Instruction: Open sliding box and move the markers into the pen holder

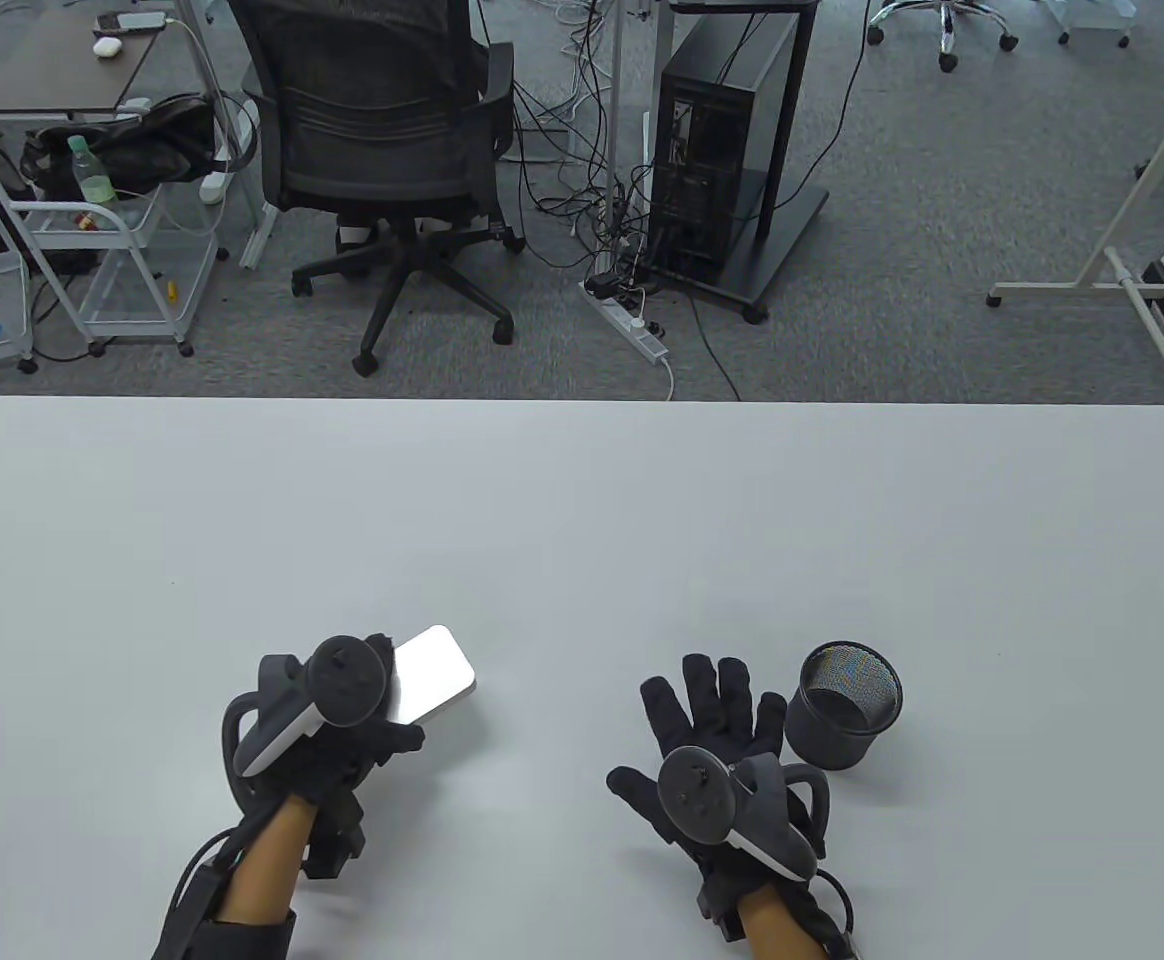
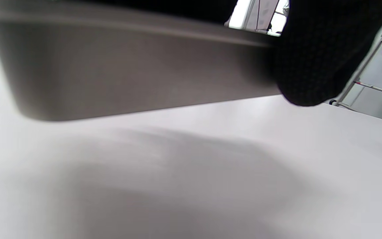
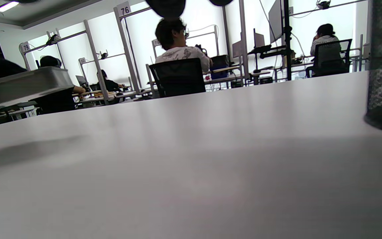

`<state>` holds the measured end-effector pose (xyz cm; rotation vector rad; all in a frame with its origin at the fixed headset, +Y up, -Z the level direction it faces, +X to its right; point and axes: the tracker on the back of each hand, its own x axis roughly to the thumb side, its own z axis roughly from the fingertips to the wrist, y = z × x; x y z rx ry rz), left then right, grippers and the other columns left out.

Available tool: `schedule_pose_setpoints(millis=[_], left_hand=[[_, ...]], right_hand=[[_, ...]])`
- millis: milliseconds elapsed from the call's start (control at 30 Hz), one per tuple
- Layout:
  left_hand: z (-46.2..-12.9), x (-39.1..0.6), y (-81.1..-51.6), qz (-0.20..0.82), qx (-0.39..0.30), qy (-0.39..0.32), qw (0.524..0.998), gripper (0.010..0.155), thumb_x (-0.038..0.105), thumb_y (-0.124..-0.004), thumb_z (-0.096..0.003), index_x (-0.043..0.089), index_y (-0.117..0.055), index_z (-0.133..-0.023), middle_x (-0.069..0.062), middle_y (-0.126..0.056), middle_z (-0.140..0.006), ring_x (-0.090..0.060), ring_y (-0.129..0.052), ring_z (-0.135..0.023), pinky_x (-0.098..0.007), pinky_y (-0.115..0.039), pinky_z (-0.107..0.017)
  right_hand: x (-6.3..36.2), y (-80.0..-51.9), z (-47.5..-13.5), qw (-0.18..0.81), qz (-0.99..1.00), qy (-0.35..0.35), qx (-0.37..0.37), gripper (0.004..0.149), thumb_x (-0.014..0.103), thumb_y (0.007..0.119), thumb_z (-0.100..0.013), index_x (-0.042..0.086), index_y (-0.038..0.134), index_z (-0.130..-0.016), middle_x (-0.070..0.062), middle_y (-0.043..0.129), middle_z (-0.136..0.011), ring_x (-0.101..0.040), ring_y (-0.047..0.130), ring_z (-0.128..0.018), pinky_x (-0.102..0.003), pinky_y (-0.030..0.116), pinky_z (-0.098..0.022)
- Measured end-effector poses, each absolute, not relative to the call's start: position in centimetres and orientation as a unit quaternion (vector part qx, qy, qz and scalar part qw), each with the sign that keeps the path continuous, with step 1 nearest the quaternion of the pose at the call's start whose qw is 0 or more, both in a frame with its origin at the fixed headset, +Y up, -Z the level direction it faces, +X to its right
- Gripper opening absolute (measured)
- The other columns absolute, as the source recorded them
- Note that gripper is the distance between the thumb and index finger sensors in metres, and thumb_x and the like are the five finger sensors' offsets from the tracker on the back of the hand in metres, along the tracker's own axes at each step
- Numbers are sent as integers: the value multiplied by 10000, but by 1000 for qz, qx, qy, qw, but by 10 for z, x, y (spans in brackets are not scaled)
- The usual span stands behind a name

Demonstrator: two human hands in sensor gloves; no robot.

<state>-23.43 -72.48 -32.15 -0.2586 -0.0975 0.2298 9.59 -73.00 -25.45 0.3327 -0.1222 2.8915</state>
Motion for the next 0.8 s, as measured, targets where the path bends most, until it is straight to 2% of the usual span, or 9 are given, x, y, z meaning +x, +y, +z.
schedule_pose_setpoints(millis=[300,800], left_hand=[[-320,-170,-736,80,-163,-114,977,725,539,-803,-500,231,-470,-1066,-74,-527,-1135,-302,-609,-1016,-537,-583,-728],[-315,-121,-763,61,-209,-164,962,710,519,-803,-493,260,-467,-1062,-45,-505,-1148,-289,-568,-1040,-537,-533,-749]], right_hand=[[101,-728,-256,124,985,-49,108,858,663,575,-441,175,398,-1125,-245,236,-1203,-539,196,-1070,-772,235,-698],[92,-724,-253,115,983,-62,128,850,657,582,-444,171,417,-1122,-246,253,-1202,-540,215,-1069,-772,244,-697]])
